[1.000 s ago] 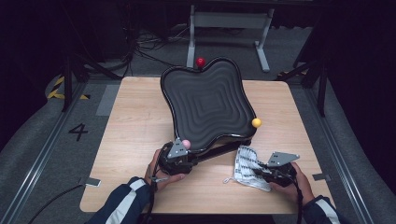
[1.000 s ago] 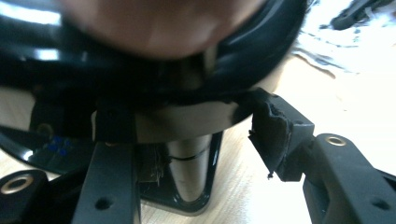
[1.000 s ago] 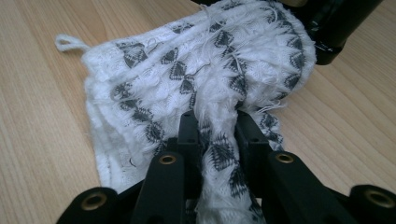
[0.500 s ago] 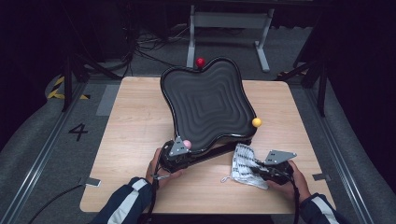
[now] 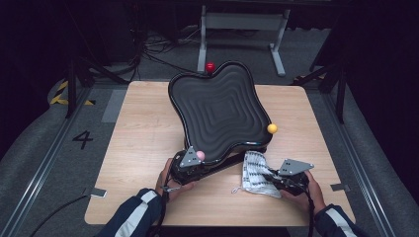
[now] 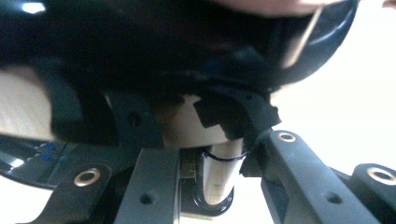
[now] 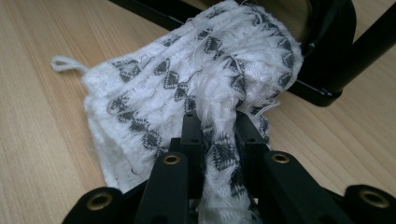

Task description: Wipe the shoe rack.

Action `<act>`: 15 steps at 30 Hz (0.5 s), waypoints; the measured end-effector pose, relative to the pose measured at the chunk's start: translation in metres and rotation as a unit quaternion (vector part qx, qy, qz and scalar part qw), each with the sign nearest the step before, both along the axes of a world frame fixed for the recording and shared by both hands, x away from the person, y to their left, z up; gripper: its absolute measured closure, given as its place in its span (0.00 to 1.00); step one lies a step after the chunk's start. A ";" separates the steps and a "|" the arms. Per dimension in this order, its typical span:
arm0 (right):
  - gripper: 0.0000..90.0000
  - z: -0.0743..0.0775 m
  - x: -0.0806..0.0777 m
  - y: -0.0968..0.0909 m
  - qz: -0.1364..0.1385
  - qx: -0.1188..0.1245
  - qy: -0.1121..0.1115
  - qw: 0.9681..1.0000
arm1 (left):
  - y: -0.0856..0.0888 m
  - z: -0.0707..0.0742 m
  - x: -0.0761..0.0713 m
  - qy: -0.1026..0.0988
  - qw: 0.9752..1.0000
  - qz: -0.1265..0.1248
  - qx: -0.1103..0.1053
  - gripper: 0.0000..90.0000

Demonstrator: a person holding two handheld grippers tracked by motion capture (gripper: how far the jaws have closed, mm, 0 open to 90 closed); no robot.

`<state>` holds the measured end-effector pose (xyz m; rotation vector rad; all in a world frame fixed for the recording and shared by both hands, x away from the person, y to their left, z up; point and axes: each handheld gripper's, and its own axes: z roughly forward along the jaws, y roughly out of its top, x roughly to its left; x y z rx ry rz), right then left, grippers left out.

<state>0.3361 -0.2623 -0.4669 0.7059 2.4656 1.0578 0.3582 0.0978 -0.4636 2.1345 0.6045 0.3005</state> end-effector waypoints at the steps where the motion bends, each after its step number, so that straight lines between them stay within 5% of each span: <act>1: 0.87 0.001 0.000 0.001 0.000 0.003 -0.002 1.000 | -0.001 0.000 -0.001 0.002 1.000 -0.002 0.002 0.82; 15: 0.87 0.008 0.002 0.040 0.017 0.028 -0.044 0.999 | -0.011 -0.001 -0.007 0.005 1.000 -0.021 -0.005 0.82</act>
